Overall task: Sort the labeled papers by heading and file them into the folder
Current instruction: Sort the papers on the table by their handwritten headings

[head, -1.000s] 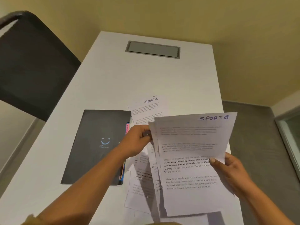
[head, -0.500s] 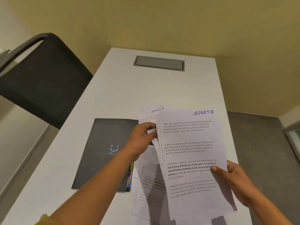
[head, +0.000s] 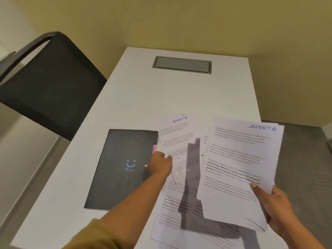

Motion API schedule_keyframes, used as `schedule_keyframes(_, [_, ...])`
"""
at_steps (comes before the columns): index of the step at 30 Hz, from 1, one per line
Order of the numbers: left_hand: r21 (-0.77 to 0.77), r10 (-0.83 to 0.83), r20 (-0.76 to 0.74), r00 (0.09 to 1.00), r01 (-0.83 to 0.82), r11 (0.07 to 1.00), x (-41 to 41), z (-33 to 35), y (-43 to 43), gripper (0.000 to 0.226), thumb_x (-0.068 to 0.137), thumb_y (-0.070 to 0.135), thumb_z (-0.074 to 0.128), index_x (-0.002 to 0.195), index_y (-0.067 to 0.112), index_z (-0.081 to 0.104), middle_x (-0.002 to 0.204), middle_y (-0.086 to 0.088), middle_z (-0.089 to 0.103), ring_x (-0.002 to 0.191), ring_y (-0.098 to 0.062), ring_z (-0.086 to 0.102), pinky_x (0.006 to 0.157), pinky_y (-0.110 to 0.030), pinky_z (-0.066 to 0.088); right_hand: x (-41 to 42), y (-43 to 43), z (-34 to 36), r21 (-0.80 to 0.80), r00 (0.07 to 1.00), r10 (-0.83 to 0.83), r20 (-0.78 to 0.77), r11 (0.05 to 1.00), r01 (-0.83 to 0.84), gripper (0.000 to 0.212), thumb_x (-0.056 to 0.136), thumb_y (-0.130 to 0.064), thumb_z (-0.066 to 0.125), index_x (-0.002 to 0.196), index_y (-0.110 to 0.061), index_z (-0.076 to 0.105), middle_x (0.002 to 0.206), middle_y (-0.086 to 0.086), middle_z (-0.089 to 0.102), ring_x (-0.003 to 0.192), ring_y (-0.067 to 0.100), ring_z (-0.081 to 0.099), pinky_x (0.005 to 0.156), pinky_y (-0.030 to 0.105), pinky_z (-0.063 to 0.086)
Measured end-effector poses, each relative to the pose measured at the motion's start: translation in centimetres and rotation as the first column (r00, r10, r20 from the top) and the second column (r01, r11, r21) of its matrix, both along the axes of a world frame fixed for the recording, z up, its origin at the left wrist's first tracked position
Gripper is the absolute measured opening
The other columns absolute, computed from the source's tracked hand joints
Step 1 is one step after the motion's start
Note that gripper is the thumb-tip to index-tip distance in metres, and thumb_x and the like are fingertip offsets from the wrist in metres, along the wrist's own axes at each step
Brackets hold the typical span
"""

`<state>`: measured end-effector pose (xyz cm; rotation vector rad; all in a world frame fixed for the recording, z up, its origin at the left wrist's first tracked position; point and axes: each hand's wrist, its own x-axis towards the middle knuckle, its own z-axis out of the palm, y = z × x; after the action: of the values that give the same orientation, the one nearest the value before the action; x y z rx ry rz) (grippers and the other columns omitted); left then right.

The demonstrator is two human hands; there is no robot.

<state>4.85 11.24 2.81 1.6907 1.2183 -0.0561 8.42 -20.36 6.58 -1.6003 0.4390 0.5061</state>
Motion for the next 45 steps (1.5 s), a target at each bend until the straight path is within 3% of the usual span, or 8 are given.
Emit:
schedule_keyframes(4, [0.049, -0.004, -0.161, 0.987, 0.012, 0.999, 0.0, -3.0, -2.3, 0.052, 0.086, 0.033, 0.066, 0.128, 0.006, 0.051, 0.127, -0.009, 0.057, 0.103, -0.03, 0.062, 0.072, -0.034, 0.051, 0.3, 0.0, -0.6, 0.02, 0.999, -0.031, -0.025, 0.999, 0.031, 0.016, 0.093, -0.009, 0.061, 0.107, -0.009, 0.068, 0.097, 0.007, 0.077, 0.083, 0.026, 0.075, 0.063, 0.033, 0.061])
schedule_keyframes(10, [0.135, 0.01, -0.307, 0.952, 0.033, 0.99, 2.4, -4.0, -4.3, 0.067, 0.08, 0.041, 0.075, 0.126, 0.003, 0.046, 0.132, -0.016, 0.046, 0.116, -0.033, 0.052, 0.083, -0.043, 0.052, 0.8, 0.8, -1.5, -0.016, 0.997, -0.074, -0.025, 0.997, 0.074, 0.023, 0.092, -0.011, 0.062, 0.114, -0.004, 0.066, 0.106, 0.012, 0.075, 0.096, 0.033, 0.072, 0.09, 0.051, 0.054])
schedule_keyframes(14, [0.181, 0.036, -0.379, 0.925, 0.036, 0.983, 3.4, -4.2, -5.6, 0.084, 0.072, 0.043, 0.082, 0.132, 0.003, 0.039, 0.136, -0.017, 0.041, 0.121, -0.032, 0.045, 0.088, -0.042, 0.05, 1.3, 1.2, -1.9, -0.05, 0.998, -0.066, -0.01, 0.997, 0.066, 0.018, 0.091, -0.011, 0.064, 0.109, -0.008, 0.068, 0.102, 0.009, 0.076, 0.092, 0.03, 0.073, 0.088, 0.047, 0.054])
schedule_keyframes(24, [-0.017, 0.252, -0.24, 0.938, -0.264, 0.964, 4.3, -4.5, -5.2, 0.068, 0.065, 0.015, 0.09, 0.118, 0.002, 0.049, 0.121, -0.018, 0.059, 0.103, -0.038, 0.064, 0.081, -0.042, 0.057, 1.6, 0.9, -2.2, -0.058, 0.997, -0.073, 0.02, 0.996, 0.074, 0.029, 0.084, -0.019, 0.068, 0.111, -0.008, 0.068, 0.104, 0.008, 0.076, 0.096, 0.029, 0.073, 0.09, 0.049, 0.054])
schedule_keyframes(28, [0.021, 0.115, -0.25, 0.961, -0.114, 0.993, 3.2, -4.5, -4.3, 0.025, 0.091, 0.03, 0.065, 0.105, 0.01, 0.062, 0.108, -0.009, 0.07, 0.093, -0.03, 0.066, 0.067, -0.03, 0.046, 1.3, 0.2, -2.2, -0.063, 0.996, -0.078, 0.035, 0.995, 0.08, 0.032, 0.078, -0.024, 0.071, 0.108, -0.011, 0.069, 0.103, 0.006, 0.076, 0.094, 0.027, 0.073, 0.088, 0.044, 0.054])
schedule_keyframes(31, [0.063, 0.064, -0.181, 0.981, -0.053, 0.997, 2.8, -3.9, -3.8, 0.025, 0.099, 0.029, 0.051, 0.111, 0.011, 0.066, 0.113, -0.008, 0.069, 0.098, -0.029, 0.065, 0.07, -0.029, 0.044, 0.9, -0.7, -2.4, -0.089, 0.995, -0.094, 0.027, 0.991, 0.096, 0.017, 0.091, -0.011, 0.064, 0.107, -0.012, 0.069, 0.101, 0.005, 0.076, 0.092, 0.025, 0.073, 0.086, 0.042, 0.054])
schedule_keyframes(39, [0.044, 0.081, 0.183, 0.98, -0.09, 0.995, -0.3, 0.2, -1.1, 0.025, 0.099, 0.023, 0.053, 0.107, 0.008, 0.071, 0.099, -0.005, 0.071, 0.094, -0.026, 0.066, 0.081, -0.039, 0.056, -0.7, -2.0, -2.2, -0.148, 0.987, -0.159, 0.027, 0.976, 0.162, 0.024, 0.091, -0.009, 0.064, 0.115, -0.006, 0.065, 0.106, 0.013, 0.072, 0.097, 0.034, 0.068, 0.097, 0.054, 0.048])
schedule_keyframes(45, [-0.07, 0.165, 0.341, 0.926, -0.15, 0.986, -5.6, 6.4, 2.5, 0.012, 0.098, 0.019, 0.057, 0.095, 0.014, 0.068, 0.087, 0.003, 0.07, 0.076, -0.01, 0.065, 0.057, -0.021, 0.048, -2.8, -1.2, -1.2, -0.164, 0.991, -0.119, 0.054, 0.978, 0.126, 0.013, 0.092, -0.009, 0.063, 0.105, -0.008, 0.067, 0.093, 0.006, 0.073, 0.086, 0.028, 0.069, 0.088, 0.042, 0.051])
